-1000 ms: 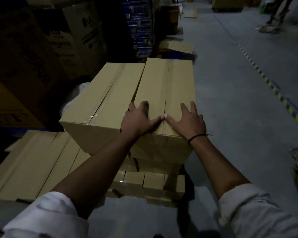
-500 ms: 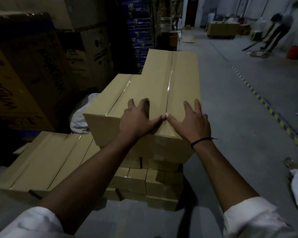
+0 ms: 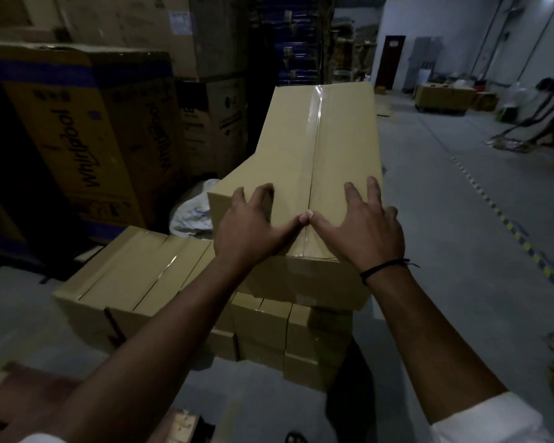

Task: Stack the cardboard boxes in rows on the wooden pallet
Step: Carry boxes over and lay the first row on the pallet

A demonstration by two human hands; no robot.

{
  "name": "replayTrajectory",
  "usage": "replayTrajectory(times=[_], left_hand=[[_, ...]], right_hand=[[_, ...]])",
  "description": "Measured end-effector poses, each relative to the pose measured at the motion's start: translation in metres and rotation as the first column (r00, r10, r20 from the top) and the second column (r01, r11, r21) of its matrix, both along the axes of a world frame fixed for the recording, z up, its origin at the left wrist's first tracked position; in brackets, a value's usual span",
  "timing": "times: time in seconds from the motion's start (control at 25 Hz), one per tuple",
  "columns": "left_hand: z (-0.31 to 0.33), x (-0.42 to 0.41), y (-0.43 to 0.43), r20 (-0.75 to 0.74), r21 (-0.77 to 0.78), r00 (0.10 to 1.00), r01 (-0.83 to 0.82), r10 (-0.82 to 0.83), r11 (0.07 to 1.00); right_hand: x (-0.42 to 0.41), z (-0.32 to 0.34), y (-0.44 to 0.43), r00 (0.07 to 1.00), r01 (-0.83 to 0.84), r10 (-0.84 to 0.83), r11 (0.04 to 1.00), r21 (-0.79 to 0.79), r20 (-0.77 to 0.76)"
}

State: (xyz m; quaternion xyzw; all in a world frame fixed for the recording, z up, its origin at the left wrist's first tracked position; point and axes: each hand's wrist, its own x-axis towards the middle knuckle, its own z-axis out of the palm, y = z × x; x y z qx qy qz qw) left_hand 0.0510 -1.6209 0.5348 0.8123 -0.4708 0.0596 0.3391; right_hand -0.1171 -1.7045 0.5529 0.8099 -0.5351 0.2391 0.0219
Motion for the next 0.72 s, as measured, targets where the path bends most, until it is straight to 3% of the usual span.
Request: replayTrajectory(times=[0.16,0.36,0.52,0.72], left_hand=[[0.002,0.004,0.066,0.013,-0.052,0.993,-0.112,0.113,0.992],[-0.010,0.020,0.160,0.038,0.001,0.944,-0.328,0.328,0.945],[-0.037,0.035,0.248,0.026,0.068,0.847,-0.531,0.530,0.845],[-0.076,0.031,0.359,0.082,0.132,0.661,-0.749,0.746,0.649]], right_hand=[[0.011,0.003,0.049,0.995,-0.103,0.103,0.995,-0.015,0.013],[0.056,-0.013,0.110,0.947,-0.320,0.320,0.947,0.026,0.035],[0.101,-0.037,0.171,0.836,-0.548,0.548,0.833,0.083,0.015],[0.154,-0.082,0.256,0.637,-0.756,0.770,0.632,0.170,-0.028]])
